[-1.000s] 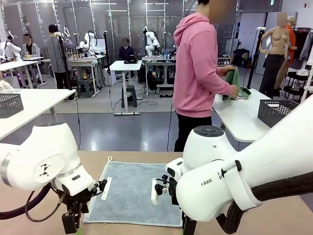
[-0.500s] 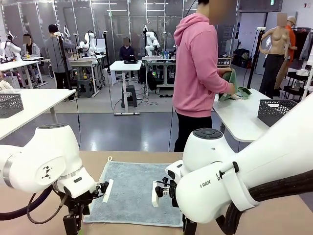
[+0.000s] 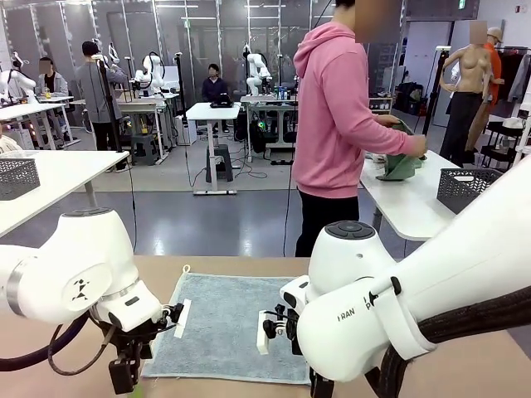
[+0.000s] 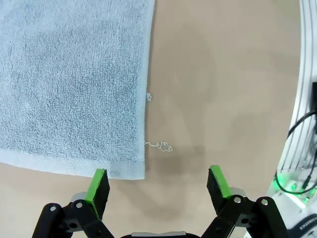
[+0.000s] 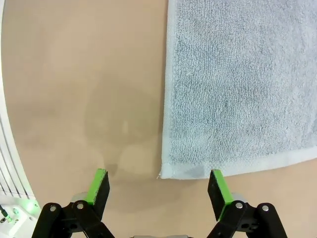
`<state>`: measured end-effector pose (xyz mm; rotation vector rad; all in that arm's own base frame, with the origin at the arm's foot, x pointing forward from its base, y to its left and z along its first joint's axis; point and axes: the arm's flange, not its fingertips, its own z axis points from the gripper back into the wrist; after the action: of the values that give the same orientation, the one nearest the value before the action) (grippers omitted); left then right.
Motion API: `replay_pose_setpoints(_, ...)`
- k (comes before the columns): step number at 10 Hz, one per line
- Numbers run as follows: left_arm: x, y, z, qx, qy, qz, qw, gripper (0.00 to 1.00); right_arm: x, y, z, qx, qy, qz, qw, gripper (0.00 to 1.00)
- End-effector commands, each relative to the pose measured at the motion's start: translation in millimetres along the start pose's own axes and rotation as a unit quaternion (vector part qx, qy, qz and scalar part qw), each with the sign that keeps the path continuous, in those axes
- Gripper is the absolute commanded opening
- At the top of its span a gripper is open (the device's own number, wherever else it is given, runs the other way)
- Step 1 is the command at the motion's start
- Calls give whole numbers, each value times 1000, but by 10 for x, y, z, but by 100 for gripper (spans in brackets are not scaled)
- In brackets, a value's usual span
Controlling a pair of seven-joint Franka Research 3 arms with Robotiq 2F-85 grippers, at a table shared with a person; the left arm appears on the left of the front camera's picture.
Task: Fold the towels and place them in the basket.
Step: When a person lays out a Towel with hook on the table, fold it in half twice.
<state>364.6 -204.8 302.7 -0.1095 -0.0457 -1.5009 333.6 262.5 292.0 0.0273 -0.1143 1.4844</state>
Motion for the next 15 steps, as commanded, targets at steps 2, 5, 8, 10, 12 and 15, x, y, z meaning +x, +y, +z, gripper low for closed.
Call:
replay_pose_setpoints(2,60,127,-85,-6,-15,9,1000,100,-9,44,-47,-5,7,-4,1000,100)
replay_pose_setpoints(5,31,173,-111,-11,-17,13,1000,95,-25,43,-37,-4,8,-5,1000,100)
replay_pose_setpoints(8,27,177,-150,-18,-6,11,1000,24,-36,20,-49,6,12,-7,1000,100)
replay_pose_setpoints(10,29,172,-144,-19,-5,11,1000,0,-38,10,-55,10,11,-4,1000,40)
replay_pose_setpoints(12,24,176,-140,-20,0,8,1000,8,-31,-11,-44,8,7,-5,1000,0)
replay_pose_setpoints(15,22,182,-161,-25,2,5,1000,0,-21,-57,-47,5,0,-6,1000,2)
